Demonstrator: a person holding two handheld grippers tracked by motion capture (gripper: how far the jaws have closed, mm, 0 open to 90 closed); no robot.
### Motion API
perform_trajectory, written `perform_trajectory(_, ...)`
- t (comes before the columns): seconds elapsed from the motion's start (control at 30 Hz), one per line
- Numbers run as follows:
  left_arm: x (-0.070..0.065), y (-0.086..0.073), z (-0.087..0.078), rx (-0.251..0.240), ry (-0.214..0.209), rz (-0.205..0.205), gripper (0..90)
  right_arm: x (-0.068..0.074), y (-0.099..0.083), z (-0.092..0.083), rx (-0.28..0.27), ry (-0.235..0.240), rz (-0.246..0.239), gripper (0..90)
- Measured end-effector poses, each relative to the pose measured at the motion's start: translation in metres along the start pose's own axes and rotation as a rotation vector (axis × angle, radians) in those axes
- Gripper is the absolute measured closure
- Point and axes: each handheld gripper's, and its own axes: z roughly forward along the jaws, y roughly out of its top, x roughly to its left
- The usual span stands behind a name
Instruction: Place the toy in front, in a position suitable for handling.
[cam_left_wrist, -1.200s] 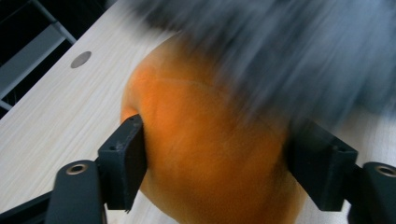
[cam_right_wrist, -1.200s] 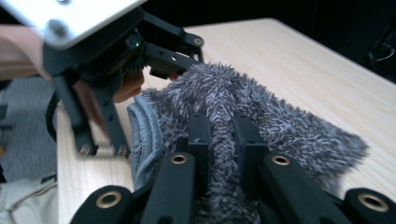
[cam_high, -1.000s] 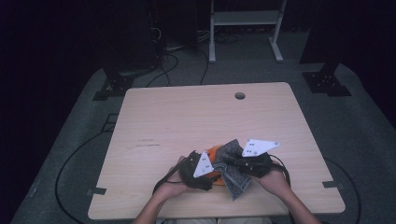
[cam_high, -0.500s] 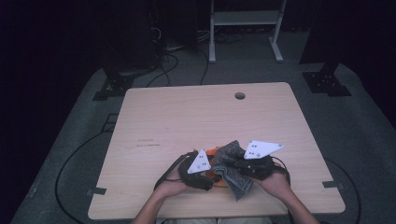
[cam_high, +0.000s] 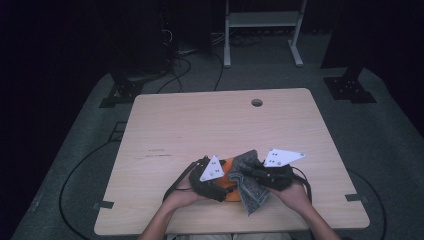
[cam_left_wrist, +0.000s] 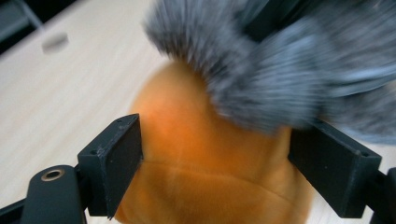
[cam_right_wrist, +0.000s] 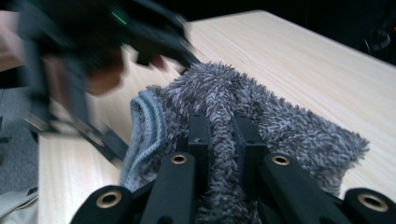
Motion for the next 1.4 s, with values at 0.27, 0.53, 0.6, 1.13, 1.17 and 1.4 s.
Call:
perform_trajectory(0.27, 0.007, -0.015, -0.005, 0.006, -0.028, -0.054, 22.1, -0.014, -0.019, -0.004, 0.006, -0.044, 0.049, 79.4)
perform_trajectory(0.53, 0.008, -0.016, -0.004, 0.02, -0.028, -0.066, 22.6, -0.021, -0.036, -0.02, -0.012, -0.053, 0.135, 79.4)
perform_trajectory(0.6, 0.013, -0.019, -0.006, 0.023, -0.04, -0.093, 22.7, -0.018, -0.03, -0.017, -0.043, -0.018, 0.135, 79.4)
perform_trajectory(1.13, 0.009, -0.021, -0.009, -0.001, -0.052, -0.05, 23.1, -0.04, -0.053, -0.028, -0.001, -0.039, 0.237, 79.3)
perform_trajectory(1.17, 0.008, -0.021, -0.008, -0.007, -0.055, -0.04, 23.1, -0.039, -0.049, -0.028, -0.019, -0.031, 0.234, 79.3)
perform_trajectory(1.4, 0.007, -0.021, -0.01, -0.008, -0.065, -0.033, 23.1, -0.036, -0.041, -0.013, -0.001, -0.009, 0.203, 79.3)
